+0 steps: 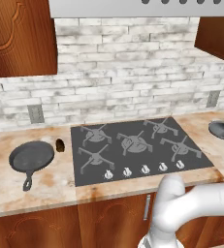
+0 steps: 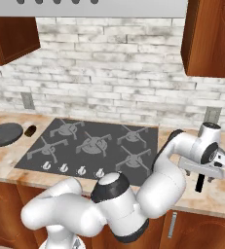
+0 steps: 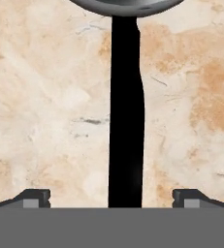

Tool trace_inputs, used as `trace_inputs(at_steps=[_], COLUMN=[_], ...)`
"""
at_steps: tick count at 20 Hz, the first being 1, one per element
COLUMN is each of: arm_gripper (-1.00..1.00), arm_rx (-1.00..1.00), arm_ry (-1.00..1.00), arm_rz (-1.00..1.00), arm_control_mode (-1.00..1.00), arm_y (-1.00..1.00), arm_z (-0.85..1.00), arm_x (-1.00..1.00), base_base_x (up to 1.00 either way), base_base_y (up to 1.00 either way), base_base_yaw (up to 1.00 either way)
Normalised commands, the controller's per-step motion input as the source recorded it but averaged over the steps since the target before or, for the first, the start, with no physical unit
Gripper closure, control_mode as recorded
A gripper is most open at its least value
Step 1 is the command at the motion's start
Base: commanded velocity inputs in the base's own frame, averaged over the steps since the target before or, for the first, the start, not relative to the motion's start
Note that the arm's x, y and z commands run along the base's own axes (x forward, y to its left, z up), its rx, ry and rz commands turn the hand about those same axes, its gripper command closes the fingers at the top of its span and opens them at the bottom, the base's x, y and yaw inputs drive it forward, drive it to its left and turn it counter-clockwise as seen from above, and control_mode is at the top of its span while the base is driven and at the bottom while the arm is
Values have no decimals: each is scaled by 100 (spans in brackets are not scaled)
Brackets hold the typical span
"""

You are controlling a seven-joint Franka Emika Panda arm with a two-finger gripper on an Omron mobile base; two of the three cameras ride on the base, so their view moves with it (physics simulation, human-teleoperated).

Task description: Place both pans onto different burners. Then place the sweet potato and the steak on different pans.

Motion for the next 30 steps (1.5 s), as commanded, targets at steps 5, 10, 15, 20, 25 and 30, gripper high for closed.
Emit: trace_inputs(at_steps=[5, 10, 15, 20, 25, 30], arm_gripper=[-100, -100, 100, 100, 100, 100], arm_rx=[0, 0, 0, 0, 1, 0], arm_ry=[1, 3, 4, 0, 0, 0], arm_rz=[0, 0, 0, 0, 11, 11], arm_control_mode=[-100, -100, -100, -100, -100, -100], arm_y=[-7, -9, -7, -1, 5, 43], arm_z=[-31, -32, -24, 0, 23, 30], arm_x=[12, 8, 5, 0, 0, 0], base_base_x=[0, 0, 0, 0, 0, 0], base_base_y=[0, 0, 0, 0, 0, 0], base_base_yaw=[0, 0, 0, 0, 0, 0])
